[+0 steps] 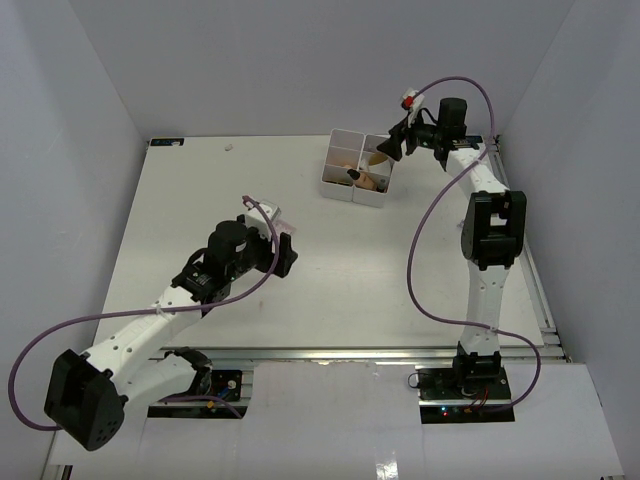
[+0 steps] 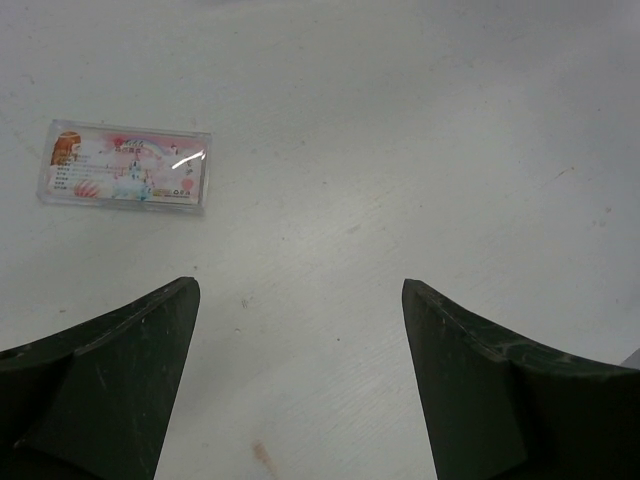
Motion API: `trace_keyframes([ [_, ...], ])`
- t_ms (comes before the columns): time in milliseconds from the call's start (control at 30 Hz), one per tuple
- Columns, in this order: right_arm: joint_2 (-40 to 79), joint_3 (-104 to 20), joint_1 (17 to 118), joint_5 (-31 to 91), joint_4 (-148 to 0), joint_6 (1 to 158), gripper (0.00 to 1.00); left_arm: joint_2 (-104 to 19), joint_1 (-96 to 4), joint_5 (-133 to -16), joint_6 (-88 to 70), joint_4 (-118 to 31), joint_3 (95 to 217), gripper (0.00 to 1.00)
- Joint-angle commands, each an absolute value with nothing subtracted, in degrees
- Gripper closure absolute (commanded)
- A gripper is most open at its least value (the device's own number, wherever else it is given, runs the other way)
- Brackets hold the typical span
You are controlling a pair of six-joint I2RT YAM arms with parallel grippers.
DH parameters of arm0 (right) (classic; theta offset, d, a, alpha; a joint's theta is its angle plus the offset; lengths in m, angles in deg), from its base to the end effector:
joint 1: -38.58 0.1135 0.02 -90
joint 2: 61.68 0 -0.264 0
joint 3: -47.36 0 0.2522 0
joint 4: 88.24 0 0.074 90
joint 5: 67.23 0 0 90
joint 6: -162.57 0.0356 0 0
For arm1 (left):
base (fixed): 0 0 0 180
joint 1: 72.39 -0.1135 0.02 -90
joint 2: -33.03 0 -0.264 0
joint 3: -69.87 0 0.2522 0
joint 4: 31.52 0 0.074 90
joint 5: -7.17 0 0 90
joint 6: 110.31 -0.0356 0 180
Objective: Organize the makeup
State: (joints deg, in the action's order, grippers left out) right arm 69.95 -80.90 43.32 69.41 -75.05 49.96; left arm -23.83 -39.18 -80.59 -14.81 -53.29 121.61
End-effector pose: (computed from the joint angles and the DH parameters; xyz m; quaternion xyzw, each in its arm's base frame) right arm 0.5375 0.0705 0.2679 -0.4040 0.6593 0.2282 0.5917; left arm 0.1871 -0.1242 0.2625 0.2140 0.8247 -0.1891 0.4881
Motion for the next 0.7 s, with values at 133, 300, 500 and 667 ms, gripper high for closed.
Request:
trace_keyframes([
  [133,36.16,-51.42,39.29,78.20,-68.78,52.80,0.23,-29.77,-48.06,-70.00,2.74,-50.67,123.01,0.07],
  [300,15.52,-29.16,39.28,82.16,-60.28,48.78,0.16,-34.36,-51.27,-72.75,16.09,-55.69,127.09,0.07],
  [500,7.15,-17.04,39.28,81.67,-58.45,48.91,0.11,-45.65,-51.39,-85.67,28.13,-73.96,141.98,0.06],
  [667,4.87,-15.16,38.60,79.26,-57.60,51.46,0.10,-61.83,-51.39,-93.33,33.88,-92.57,159.78,0.03],
])
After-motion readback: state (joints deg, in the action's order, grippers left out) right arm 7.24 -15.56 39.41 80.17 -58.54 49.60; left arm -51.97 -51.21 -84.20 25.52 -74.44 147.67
